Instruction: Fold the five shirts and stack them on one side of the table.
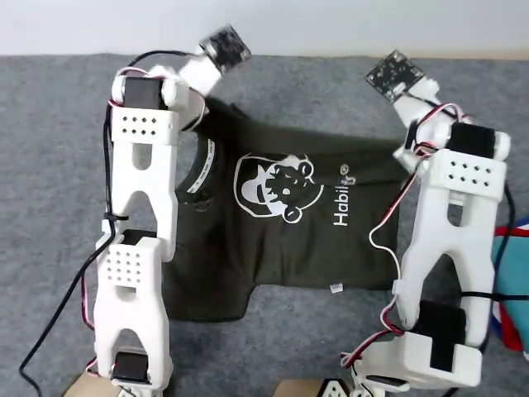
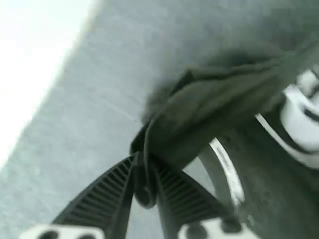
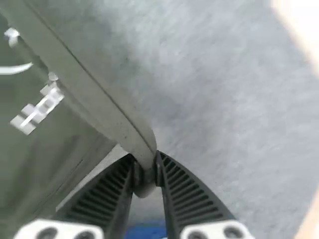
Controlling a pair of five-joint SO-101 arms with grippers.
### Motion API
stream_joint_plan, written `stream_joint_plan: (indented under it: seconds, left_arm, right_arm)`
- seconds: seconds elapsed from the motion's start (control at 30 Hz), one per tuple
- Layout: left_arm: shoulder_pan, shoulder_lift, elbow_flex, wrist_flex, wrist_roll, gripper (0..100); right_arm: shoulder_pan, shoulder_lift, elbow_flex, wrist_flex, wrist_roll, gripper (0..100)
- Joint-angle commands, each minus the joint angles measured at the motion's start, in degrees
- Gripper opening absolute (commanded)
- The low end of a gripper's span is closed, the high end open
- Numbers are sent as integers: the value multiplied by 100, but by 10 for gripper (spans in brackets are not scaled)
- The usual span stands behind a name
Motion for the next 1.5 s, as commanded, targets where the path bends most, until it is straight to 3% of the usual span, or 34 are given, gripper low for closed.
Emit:
stream_joint_plan:
  seconds: [0.0, 0.17, 0.3, 0.47, 0.77, 0.87, 1.13, 1.3, 1.47]
  left_arm:
    - [-97, -396, -145, -1503, 721, 5]
    - [-105, -44, -48, -2927, 1125, 17]
    - [-114, 141, -145, -2602, 1143, 164]
    - [-114, 132, -233, -2154, 1248, 179]
    - [-343, 132, -338, -1969, 1257, 196]
    - [-360, 132, -804, -1486, 1257, 194]
    - [-352, 167, -2220, 1116, 1292, 191]
    - [-651, -18, -2123, 1187, 1591, 134]
    - [-765, -774, -840, 1196, 1600, 107]
  right_arm:
    - [-13, 66, -378, -1051, 26, 10]
    - [-13, 505, -378, -2044, 26, 11]
    - [-13, 611, -387, -1921, -62, 72]
    - [110, 602, -519, -1481, -941, 261]
    - [75, 602, -1345, -444, -941, 261]
    - [57, 541, -1749, 233, -958, 260]
    - [57, 22, -2066, 1921, -967, 260]
    - [48, -330, -2066, 2747, -967, 259]
    - [-4, -602, -2066, 3512, -967, 259]
